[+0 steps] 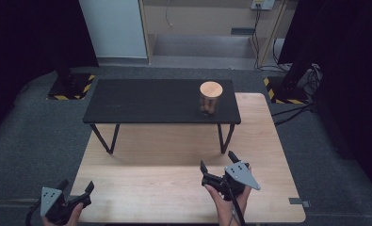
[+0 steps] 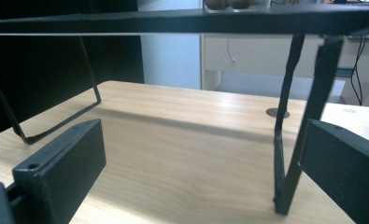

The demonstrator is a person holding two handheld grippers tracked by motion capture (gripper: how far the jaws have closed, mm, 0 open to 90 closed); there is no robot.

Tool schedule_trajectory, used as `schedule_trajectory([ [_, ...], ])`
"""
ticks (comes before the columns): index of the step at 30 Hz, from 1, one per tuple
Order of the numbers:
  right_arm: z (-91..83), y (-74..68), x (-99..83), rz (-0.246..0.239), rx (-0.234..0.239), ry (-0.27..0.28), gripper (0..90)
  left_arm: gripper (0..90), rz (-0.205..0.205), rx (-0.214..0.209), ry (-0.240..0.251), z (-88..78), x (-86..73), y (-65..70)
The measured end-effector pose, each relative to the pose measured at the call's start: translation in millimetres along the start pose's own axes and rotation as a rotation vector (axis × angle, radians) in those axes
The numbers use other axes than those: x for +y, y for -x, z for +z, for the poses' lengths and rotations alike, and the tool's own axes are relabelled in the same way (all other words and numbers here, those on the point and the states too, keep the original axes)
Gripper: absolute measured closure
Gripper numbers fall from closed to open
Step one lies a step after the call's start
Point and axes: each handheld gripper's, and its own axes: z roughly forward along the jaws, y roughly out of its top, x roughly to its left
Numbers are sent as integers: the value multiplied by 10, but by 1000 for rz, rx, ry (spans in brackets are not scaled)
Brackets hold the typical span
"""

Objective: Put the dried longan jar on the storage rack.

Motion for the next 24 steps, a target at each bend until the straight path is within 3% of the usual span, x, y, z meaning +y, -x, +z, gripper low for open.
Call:
schedule_trajectory([
  [10,-203,17,-268,1,-19,5,10,23,3,-10,5,24,34,16],
  [24,-320,55,-560,31,-35,7,11,23,5,-13,7,53,62,69],
])
